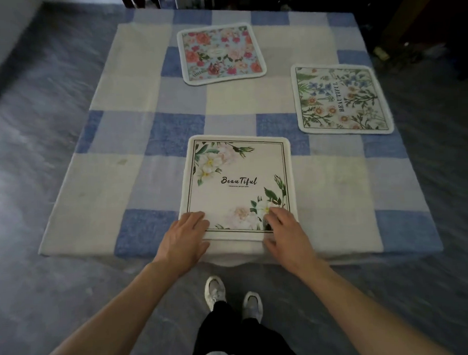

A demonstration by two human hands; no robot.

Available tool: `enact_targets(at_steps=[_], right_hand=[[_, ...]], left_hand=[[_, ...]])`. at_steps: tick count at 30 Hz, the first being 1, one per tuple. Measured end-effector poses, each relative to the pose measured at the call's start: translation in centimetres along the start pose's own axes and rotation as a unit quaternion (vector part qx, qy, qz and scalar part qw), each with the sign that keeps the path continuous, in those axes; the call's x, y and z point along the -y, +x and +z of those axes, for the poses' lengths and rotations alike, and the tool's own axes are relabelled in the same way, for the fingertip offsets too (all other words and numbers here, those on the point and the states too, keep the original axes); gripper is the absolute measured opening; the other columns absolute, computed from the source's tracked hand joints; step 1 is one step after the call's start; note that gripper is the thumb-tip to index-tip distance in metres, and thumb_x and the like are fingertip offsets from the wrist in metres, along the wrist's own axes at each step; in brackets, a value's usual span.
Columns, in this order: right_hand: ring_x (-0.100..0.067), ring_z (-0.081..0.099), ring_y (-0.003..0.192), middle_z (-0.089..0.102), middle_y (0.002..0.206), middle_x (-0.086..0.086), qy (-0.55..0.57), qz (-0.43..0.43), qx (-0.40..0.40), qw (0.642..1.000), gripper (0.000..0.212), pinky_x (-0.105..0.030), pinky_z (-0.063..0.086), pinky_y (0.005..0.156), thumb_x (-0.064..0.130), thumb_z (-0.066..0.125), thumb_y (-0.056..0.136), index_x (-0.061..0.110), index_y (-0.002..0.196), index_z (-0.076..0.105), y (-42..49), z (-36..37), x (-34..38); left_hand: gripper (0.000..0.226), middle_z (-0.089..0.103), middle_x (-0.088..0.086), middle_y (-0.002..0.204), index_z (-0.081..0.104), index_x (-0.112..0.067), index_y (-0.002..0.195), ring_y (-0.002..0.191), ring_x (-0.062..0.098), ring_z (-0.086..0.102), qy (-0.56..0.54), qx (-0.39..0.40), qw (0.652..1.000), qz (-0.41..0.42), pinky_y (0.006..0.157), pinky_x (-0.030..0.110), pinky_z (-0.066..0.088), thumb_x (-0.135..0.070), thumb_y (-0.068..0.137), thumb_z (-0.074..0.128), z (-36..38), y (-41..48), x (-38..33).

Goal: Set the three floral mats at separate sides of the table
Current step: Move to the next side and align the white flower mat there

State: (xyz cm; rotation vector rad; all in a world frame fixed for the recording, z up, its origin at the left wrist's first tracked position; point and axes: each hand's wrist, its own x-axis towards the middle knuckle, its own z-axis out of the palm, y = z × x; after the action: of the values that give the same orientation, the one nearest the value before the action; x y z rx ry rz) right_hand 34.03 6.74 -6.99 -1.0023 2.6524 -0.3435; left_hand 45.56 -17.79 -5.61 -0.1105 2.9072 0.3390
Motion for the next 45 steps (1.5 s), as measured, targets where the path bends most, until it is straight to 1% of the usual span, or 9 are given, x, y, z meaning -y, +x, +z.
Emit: enact_targets(at_steps=[5, 8, 11, 14, 16, 19, 23, 34, 45], right_hand=[[-0.027, 0.028, 0.141, 0.034, 0.152, -0.009, -0.028, -0.021, 0.031, 0.999, 0.061, -0.038, 0.033, 0.113, 0.02, 0.066, 0.085, 0.011, 0.141, 0.043, -0.1, -0.1, -0.8], [-0.028, 0.027, 0.142, 0.037, 0.15, -0.009, -0.057, -0.03, 0.049, 0.997, 0.053, -0.039, 0.032, 0.114, 0.021, 0.061, 0.09, 0.008, 0.139, 0.045, 0.1, -0.2, -0.7], [-0.032, 0.044, 0.134, 0.055, 0.136, -0.014, -0.111, -0.062, 0.031, 0.991, 0.047, -0.04, 0.042, 0.107, 0.014, 0.07, 0.083, 0.003, 0.128, 0.059, -0.3, -0.5, -0.3], [-0.032, 0.063, 0.114, 0.069, 0.117, -0.013, -0.104, -0.066, -0.025, 0.992, 0.058, -0.039, 0.055, 0.088, 0.003, 0.088, 0.055, 0.003, 0.111, 0.07, -1.2, -0.3, -0.2], [-0.03, 0.065, 0.111, 0.07, 0.115, -0.011, -0.086, -0.053, -0.045, 0.994, 0.064, -0.038, 0.055, 0.088, -0.001, 0.09, 0.047, 0.005, 0.108, 0.072, -1.8, 0.2, -0.4], [-0.028, 0.068, 0.104, 0.073, 0.107, -0.009, -0.066, -0.046, -0.095, 0.992, 0.051, -0.036, 0.056, 0.087, -0.002, 0.089, 0.052, 0.006, 0.1, 0.074, -2.1, 0.9, -0.9], [-0.027, 0.063, 0.087, 0.066, 0.094, -0.008, -0.026, -0.038, -0.138, 0.989, 0.031, -0.034, 0.056, 0.069, -0.002, 0.083, 0.064, 0.007, 0.091, 0.071, -2.5, 1.5, -1.9], [-0.02, 0.045, 0.079, 0.041, 0.09, 0.0, -0.026, -0.018, -0.141, 0.99, 0.041, -0.028, 0.041, 0.055, -0.005, 0.084, 0.06, 0.011, 0.091, 0.063, -2.9, 1.9, -4.1], [-0.02, 0.051, 0.076, 0.05, 0.087, -0.002, -0.032, -0.012, -0.148, 0.988, 0.038, -0.031, 0.048, 0.058, -0.007, 0.083, 0.061, 0.01, 0.09, 0.065, -4.1, 2.2, -3.0]], left_hand=[[0.028, 0.058, 0.01, 0.125, 0.064, -0.012, 0.108, 0.11, 0.029, 0.055, 0.054, -0.01, 0.997, 0.056, 0.09, 0.042, 0.051, -0.028, 0.085, 0.066, -0.9, 0.4, 0.7], [0.016, 0.067, 0.013, 0.101, 0.067, -0.008, 0.086, 0.087, 0.031, 0.063, 0.11, -0.015, 0.986, 0.121, 0.068, 0.04, 0.056, -0.02, 0.078, 0.073, -1.6, 0.8, 0.8], [0.014, 0.068, 0.009, 0.082, 0.067, -0.009, 0.077, 0.073, 0.027, 0.065, 0.115, -0.043, 0.979, 0.163, 0.054, 0.034, 0.054, -0.013, 0.07, 0.079, -1.6, 0.7, 0.9], [0.022, 0.069, 0.008, 0.085, 0.069, -0.009, 0.084, 0.076, 0.025, 0.066, 0.096, -0.07, 0.976, 0.182, 0.056, 0.032, 0.056, -0.01, 0.066, 0.082, -0.8, 0.5, 1.1], [0.028, 0.068, 0.009, 0.087, 0.068, -0.008, 0.086, 0.076, 0.026, 0.065, 0.075, -0.083, 0.977, 0.181, 0.056, 0.033, 0.055, -0.006, 0.062, 0.082, -0.2, 0.2, 1.1], [0.029, 0.066, 0.01, 0.09, 0.065, -0.006, 0.086, 0.078, 0.027, 0.063, 0.034, -0.107, 0.977, 0.183, 0.054, 0.034, 0.054, -0.002, 0.062, 0.081, 0.5, 0.1, 1.5], [0.028, 0.065, 0.012, 0.091, 0.065, -0.003, 0.087, 0.078, 0.028, 0.062, -0.003, -0.122, 0.98, 0.155, 0.059, 0.037, 0.058, 0.0, 0.064, 0.081, 0.9, -0.4, 1.7], [0.027, 0.064, 0.009, 0.083, 0.064, -0.006, 0.08, 0.073, 0.026, 0.062, -0.012, -0.141, 0.982, 0.123, 0.059, 0.036, 0.055, 0.003, 0.062, 0.082, 0.7, -0.6, 0.0], [0.039, 0.063, 0.005, 0.084, 0.063, -0.01, 0.08, 0.073, 0.022, 0.059, -0.016, -0.114, 0.986, 0.117, 0.056, 0.033, 0.054, -0.001, 0.052, 0.089, 0.6, -1.3, 0.4]])
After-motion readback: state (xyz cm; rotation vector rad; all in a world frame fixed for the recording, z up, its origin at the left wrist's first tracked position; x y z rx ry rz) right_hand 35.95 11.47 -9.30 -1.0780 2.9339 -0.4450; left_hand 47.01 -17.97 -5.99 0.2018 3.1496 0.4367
